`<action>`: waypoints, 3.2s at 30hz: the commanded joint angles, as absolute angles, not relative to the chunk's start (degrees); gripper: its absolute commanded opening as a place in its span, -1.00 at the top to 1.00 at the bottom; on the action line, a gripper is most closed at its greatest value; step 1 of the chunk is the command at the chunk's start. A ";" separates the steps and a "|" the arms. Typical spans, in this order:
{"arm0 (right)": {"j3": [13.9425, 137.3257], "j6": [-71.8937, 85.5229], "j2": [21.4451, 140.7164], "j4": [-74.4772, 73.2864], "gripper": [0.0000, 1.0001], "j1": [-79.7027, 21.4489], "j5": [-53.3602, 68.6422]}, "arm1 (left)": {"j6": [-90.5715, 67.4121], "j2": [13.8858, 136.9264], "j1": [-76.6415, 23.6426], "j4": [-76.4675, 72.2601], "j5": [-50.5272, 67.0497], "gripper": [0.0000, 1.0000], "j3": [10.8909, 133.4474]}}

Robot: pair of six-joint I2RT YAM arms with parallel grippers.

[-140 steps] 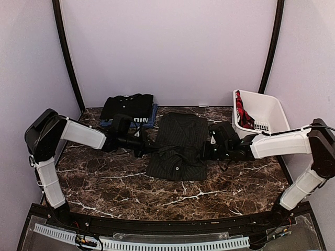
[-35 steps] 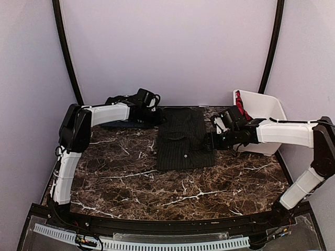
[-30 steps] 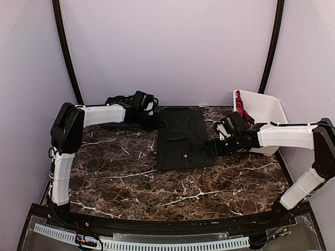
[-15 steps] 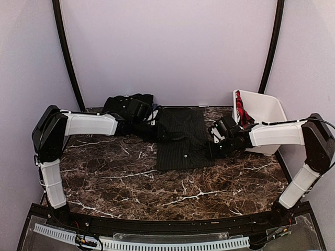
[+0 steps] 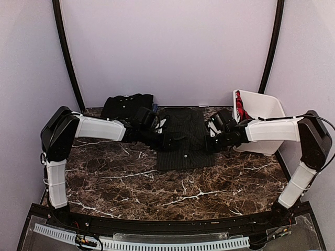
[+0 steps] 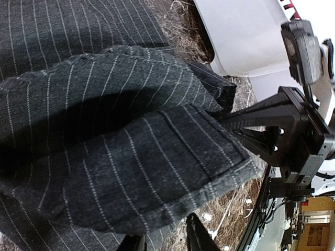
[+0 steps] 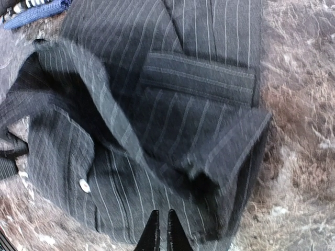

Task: Fold and stack the long sleeve shirts
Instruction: Smooth out the 2/3-rectangle-folded shirt at the center of the board, then move the 2/3-rectangle-folded shirt to the center of the board, then smooth out the 2/3-rectangle-folded shirt at the center of the board.

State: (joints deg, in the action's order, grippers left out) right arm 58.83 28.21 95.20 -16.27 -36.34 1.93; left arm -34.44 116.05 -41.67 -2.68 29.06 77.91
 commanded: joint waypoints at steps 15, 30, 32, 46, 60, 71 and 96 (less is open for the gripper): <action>74.87 25.72 108.72 -16.16 0.84 -35.42 1.85 | -32.40 115.30 -42.10 -3.82 31.76 0.53 78.53; 97.89 19.94 119.54 -25.44 0.78 -33.75 0.21 | -32.66 117.47 -43.61 -4.55 30.59 0.53 81.40; 95.09 20.35 116.83 -24.95 0.77 -33.79 0.22 | -32.91 119.33 -44.00 -4.60 30.40 0.53 83.54; 72.76 24.07 98.08 -21.13 0.69 -35.12 0.18 | -33.32 134.90 -44.75 7.70 18.20 0.53 99.75; 63.11 24.36 90.24 -23.95 0.59 -39.69 -0.93 | -29.86 118.71 -45.38 10.52 25.74 0.53 75.47; 58.82 25.67 86.21 -24.44 0.31 -49.55 -1.01 | -32.71 106.18 -45.97 11.57 19.80 0.44 72.82; 63.25 24.54 90.08 -27.47 0.19 -53.76 -4.06 | -23.08 107.10 -34.68 18.09 19.08 0.22 73.43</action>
